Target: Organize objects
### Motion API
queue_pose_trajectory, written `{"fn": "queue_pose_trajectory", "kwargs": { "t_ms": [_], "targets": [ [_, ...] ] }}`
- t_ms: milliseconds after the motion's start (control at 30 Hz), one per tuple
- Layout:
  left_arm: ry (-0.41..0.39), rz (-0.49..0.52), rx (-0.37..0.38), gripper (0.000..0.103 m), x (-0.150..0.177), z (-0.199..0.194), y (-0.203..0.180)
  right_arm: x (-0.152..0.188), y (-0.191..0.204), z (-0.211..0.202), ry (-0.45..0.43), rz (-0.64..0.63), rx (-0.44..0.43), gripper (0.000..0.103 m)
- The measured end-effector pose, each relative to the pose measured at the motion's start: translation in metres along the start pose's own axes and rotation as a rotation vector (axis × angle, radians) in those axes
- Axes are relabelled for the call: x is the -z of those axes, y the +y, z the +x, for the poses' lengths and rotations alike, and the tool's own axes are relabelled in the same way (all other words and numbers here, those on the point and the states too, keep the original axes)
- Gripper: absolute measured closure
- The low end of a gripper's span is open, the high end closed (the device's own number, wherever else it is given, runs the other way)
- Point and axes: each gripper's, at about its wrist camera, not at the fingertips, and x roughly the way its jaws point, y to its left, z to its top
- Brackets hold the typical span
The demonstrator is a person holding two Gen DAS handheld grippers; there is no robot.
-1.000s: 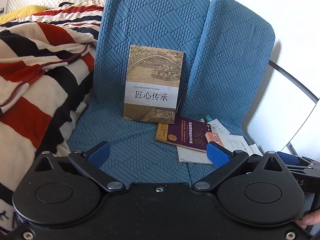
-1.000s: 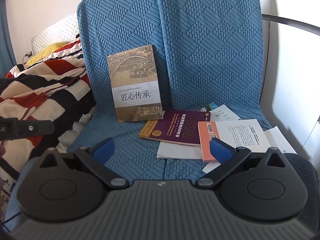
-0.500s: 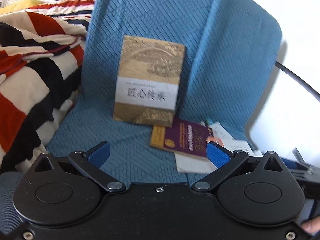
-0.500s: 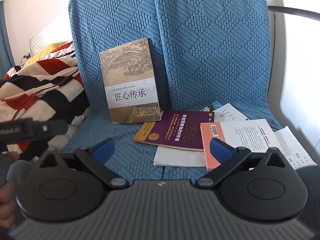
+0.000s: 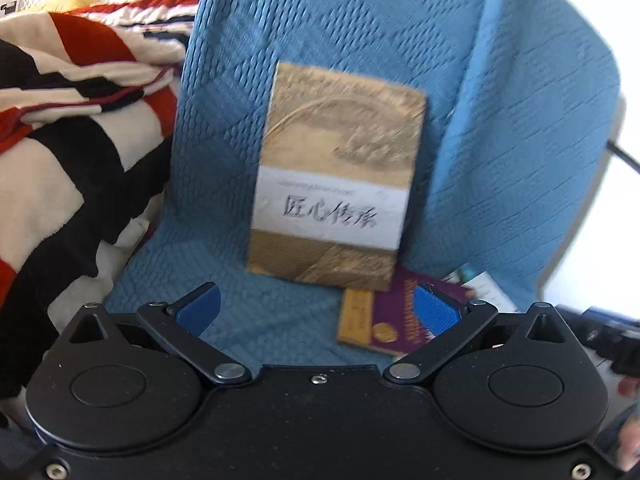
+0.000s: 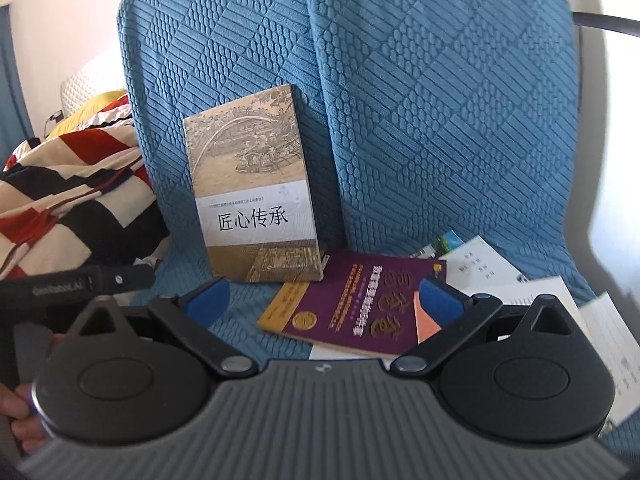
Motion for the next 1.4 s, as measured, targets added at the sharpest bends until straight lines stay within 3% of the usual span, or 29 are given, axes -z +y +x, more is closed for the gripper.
{"fn": "queue_pose_trajectory", "kwargs": {
  "t_ms": [333,433,600,800,1233,1400],
  "targets": [
    [0.056,-0.052,0.016,0.0,-0.022,0.07,0.027,-0.021,-0.009,0.068,0.089,-0.032,-0.019,0.006],
    [0.11,-0.058,0.013,0.0,-0.033,0.093,0.03,-0.029,-0.011,0.09,0.096,-0.028,-0.036,0.01],
    [0.087,-0.051,0.042,0.0,-0.05,0.116,0.031,-0.039,-0.013,0.129,0.117,-0.003,-0.065,0.011],
    [0.138,-0.054,0.025,0.001,-0.065,0.152,0.045,-0.048,-0.01,0.169,0.112,-0.016,-0.101,0.012],
    [0.169,-0.099,0.144,0.003,-0.092,0.188,0.073,-0.055,-0.002,0.22,0.08,-0.087,-0.168,0.012],
    [0.188,-0.07,0.171,0.007,-0.095,0.2,0.072,-0.059,-0.001,0.227,0.071,-0.095,-0.206,0.014]
  ]
}}
